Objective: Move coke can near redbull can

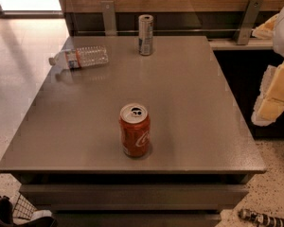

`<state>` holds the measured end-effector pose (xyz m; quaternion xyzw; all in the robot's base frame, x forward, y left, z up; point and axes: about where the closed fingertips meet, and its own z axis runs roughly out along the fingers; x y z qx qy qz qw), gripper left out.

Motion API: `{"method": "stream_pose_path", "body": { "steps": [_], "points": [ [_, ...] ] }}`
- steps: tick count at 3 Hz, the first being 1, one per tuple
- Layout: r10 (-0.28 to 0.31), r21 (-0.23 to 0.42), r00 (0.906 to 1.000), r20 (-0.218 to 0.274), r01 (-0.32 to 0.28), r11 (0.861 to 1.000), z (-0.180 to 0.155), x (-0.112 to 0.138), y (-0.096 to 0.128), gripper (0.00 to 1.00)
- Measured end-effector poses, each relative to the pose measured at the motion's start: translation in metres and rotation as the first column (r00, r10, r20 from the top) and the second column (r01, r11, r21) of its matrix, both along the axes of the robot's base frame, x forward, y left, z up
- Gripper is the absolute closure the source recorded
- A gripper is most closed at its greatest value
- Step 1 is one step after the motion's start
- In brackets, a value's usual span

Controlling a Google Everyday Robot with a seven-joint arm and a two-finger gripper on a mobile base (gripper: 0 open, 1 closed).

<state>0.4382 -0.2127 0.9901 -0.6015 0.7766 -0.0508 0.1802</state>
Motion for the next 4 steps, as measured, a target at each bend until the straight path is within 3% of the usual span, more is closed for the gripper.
{"method": "stream_pose_path", "body": {
  "steps": [1, 2, 3, 4],
  "points": [
    [0.000, 0.000, 1.0000, 0.000, 0.000, 1.000, 0.000, 0.000, 0.000, 0.00],
    [0.014, 0.039, 0.9999, 0.003, -0.014, 0.999, 0.001, -0.005, -0.001, 0.00],
    [0.041, 0.159, 0.9989, 0.021, -0.044, 0.986, -0.028, -0.008, -0.016, 0.00],
    [0.074, 0.322, 0.9922, 0.100, -0.103, 0.941, -0.057, 0.001, -0.013, 0.00]
  ]
}}
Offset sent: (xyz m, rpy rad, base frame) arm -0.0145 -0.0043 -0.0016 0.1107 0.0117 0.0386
